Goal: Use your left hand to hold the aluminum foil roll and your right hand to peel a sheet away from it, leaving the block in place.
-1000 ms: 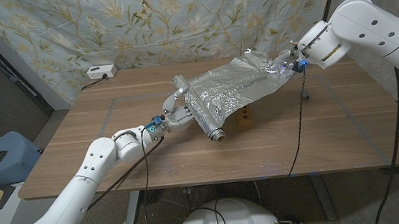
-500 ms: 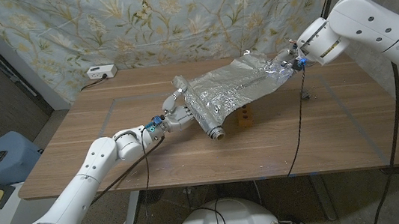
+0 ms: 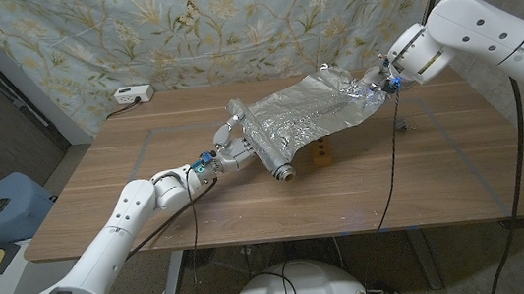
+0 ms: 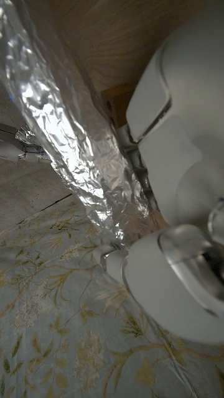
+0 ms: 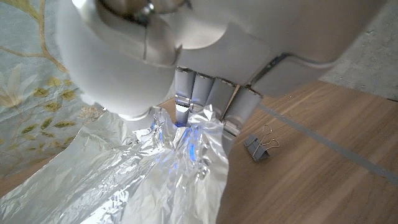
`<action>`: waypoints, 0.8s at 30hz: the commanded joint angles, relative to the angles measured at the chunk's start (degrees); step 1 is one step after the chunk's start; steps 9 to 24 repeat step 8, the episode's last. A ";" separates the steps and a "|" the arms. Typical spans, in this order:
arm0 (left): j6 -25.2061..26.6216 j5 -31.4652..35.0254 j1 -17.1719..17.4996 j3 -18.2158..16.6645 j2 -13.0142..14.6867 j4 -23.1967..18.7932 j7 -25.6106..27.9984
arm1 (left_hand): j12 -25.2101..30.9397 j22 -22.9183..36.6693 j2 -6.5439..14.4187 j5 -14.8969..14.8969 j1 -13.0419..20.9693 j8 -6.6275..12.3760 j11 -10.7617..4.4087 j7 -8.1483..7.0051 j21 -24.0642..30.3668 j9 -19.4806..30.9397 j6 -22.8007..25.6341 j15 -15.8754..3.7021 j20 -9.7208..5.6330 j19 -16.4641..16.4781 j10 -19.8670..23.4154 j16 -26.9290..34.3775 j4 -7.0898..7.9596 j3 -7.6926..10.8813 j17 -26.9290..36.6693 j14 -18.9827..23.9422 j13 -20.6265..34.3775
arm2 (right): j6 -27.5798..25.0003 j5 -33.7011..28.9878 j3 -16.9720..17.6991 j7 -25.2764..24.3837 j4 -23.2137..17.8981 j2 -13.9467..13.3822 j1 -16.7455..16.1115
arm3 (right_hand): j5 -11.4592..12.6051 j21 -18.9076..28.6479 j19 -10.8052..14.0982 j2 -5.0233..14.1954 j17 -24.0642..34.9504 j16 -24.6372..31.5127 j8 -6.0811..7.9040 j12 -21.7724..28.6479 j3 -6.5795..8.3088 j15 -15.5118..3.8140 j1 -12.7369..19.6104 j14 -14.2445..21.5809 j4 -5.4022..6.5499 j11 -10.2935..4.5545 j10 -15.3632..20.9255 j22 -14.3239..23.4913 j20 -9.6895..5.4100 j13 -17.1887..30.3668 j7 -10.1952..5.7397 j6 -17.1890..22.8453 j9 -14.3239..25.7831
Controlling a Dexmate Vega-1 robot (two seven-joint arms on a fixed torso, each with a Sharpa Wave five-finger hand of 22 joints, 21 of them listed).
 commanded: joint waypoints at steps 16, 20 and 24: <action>0.87 3.07 -1.85 -0.21 -1.24 3.33 -3.26 | -0.30 0.31 -0.24 -1.37 -1.48 0.48 0.03 -0.15 -0.40 0.14 -0.87 0.01 0.01 -0.84 -1.01 -0.22 0.08 -1.07 0.04 -0.98 0.26 | -0.01 -5.35 -1.17 6.09 2.83 1.65 0.46 | 0.31 -0.19 0.92 -0.08 0.37 -0.29 0.39 -0.29 0.51 0.25 0.11 0.62 -0.91 0.03 0.65 0.20 0.34 0.04 0.36 0.11 -0.67; 0.87 3.07 -1.85 -0.21 -1.24 3.33 -3.26 | -0.30 0.31 -0.24 -1.37 -1.48 0.48 0.03 -0.15 -0.40 0.14 -0.87 0.01 0.01 -0.84 -1.01 -0.22 0.08 -1.07 0.04 -0.98 0.26 | -0.01 -5.35 -1.17 6.09 2.83 1.65 0.46 | 0.31 -0.19 0.92 -0.08 0.37 -0.29 0.39 -0.29 0.51 0.25 0.11 0.62 -0.91 0.03 0.65 0.20 0.34 0.04 0.36 0.11 -0.67; 0.87 3.07 -1.85 -0.21 -1.24 3.33 -3.26 | -0.30 0.31 -0.24 -1.37 -1.48 0.48 0.03 -0.15 -0.40 0.14 -0.87 0.01 0.01 -0.84 -1.01 -0.22 0.08 -1.07 0.04 -0.98 0.26 | -0.01 -5.35 -1.17 6.09 2.83 1.65 0.46 | 0.31 -0.19 0.92 -0.08 0.37 -0.29 0.39 -0.29 0.51 0.25 0.11 0.62 -0.91 0.03 0.65 0.20 0.34 0.04 0.36 0.11 -0.67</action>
